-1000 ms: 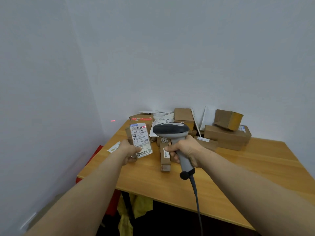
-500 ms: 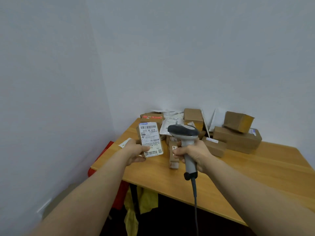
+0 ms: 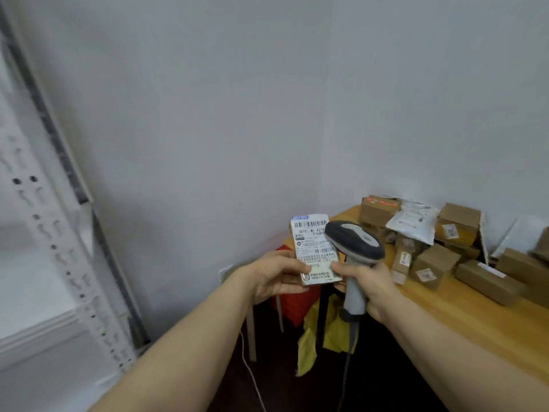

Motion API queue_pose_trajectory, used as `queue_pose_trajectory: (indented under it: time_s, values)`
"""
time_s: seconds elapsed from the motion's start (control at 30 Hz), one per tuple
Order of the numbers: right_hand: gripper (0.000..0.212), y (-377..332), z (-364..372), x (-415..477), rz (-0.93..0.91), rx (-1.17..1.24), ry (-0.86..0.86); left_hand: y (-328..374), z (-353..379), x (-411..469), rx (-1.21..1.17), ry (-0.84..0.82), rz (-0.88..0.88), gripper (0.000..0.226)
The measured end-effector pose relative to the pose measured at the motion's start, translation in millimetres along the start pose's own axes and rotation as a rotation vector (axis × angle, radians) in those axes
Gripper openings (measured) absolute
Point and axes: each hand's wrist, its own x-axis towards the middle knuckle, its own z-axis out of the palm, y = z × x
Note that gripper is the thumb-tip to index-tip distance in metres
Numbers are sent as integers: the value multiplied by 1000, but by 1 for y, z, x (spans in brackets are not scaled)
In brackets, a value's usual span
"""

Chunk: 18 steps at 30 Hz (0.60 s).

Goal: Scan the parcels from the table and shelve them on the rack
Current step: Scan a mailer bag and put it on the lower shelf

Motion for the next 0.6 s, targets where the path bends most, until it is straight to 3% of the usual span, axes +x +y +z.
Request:
queue_pose_trajectory:
  time_s: [0.23,0.4,0.6]
  values:
    - [32,25,125,-91,-31,-52,-290,-24,-76,-170,-47,247,84,22]
    - [34,44,221,-161,-9,-101,-471,-51,-131,-285,-105,385,144,33]
    - [31,84,359,-268,35,-127,-656,-93,-210,-438,-200,661,216,24]
